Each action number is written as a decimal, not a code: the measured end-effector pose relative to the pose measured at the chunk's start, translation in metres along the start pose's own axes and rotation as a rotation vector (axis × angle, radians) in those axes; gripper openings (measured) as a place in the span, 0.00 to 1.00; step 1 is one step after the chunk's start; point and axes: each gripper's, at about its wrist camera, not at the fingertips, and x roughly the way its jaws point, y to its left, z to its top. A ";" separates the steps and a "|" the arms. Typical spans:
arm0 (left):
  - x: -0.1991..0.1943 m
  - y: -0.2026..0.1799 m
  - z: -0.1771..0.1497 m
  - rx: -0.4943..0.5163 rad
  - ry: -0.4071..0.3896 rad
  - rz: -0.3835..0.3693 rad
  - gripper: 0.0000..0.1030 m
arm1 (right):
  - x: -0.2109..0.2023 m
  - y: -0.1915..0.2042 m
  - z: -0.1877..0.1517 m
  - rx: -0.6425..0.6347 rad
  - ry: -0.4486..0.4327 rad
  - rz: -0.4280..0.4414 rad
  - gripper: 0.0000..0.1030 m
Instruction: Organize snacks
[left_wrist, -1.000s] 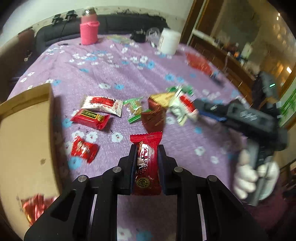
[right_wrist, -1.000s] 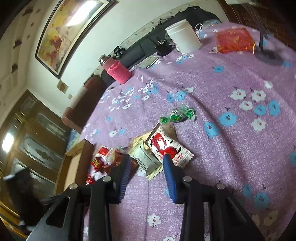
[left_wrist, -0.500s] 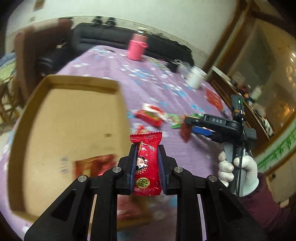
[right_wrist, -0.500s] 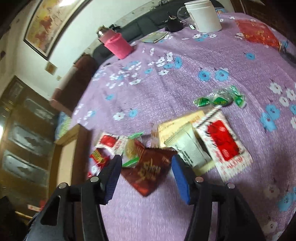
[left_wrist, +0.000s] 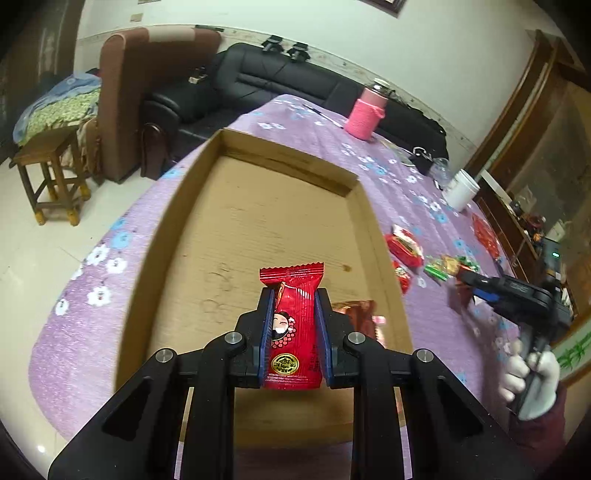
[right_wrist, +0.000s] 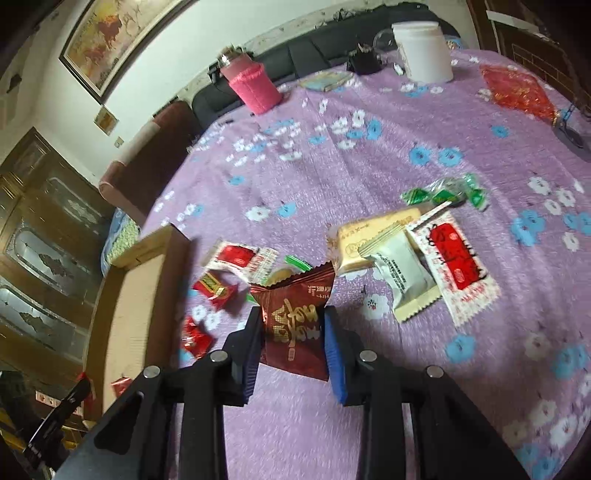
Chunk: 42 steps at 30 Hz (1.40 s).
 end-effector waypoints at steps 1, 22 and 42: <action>0.000 0.002 0.001 -0.002 -0.001 0.006 0.20 | -0.007 0.003 -0.001 -0.001 -0.015 0.003 0.33; -0.020 0.026 0.003 -0.115 -0.023 -0.030 0.20 | 0.033 0.170 -0.029 -0.353 0.125 0.192 0.34; -0.019 -0.007 -0.001 -0.076 0.013 -0.075 0.20 | -0.006 0.066 0.014 -0.171 -0.013 0.057 0.52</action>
